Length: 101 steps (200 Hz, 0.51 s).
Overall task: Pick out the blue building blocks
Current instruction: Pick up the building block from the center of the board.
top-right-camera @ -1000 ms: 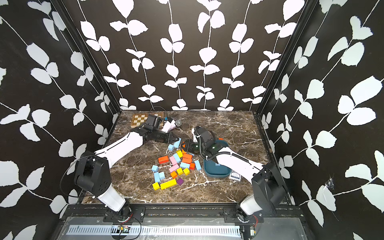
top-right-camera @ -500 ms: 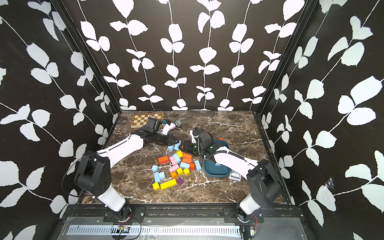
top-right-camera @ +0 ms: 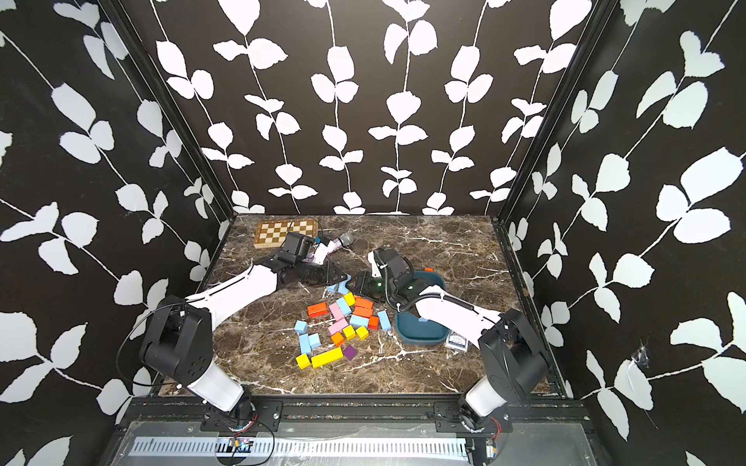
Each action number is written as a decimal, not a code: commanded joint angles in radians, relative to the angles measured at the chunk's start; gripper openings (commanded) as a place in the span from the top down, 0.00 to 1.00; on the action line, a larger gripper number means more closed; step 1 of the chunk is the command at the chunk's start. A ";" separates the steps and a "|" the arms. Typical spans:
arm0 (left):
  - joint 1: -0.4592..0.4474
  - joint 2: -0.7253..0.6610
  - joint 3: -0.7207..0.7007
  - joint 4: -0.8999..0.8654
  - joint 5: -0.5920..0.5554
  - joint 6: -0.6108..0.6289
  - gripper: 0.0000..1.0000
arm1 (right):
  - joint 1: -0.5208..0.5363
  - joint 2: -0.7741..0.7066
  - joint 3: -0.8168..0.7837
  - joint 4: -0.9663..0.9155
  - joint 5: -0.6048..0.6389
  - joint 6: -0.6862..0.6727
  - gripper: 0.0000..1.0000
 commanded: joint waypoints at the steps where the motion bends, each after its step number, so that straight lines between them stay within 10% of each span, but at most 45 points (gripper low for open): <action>1: 0.004 -0.041 -0.016 0.033 0.019 -0.025 0.96 | 0.008 -0.009 -0.014 0.053 -0.010 0.033 0.53; 101: 0.003 -0.044 -0.028 0.050 0.027 -0.056 0.96 | 0.009 0.015 -0.038 0.159 -0.038 0.101 0.53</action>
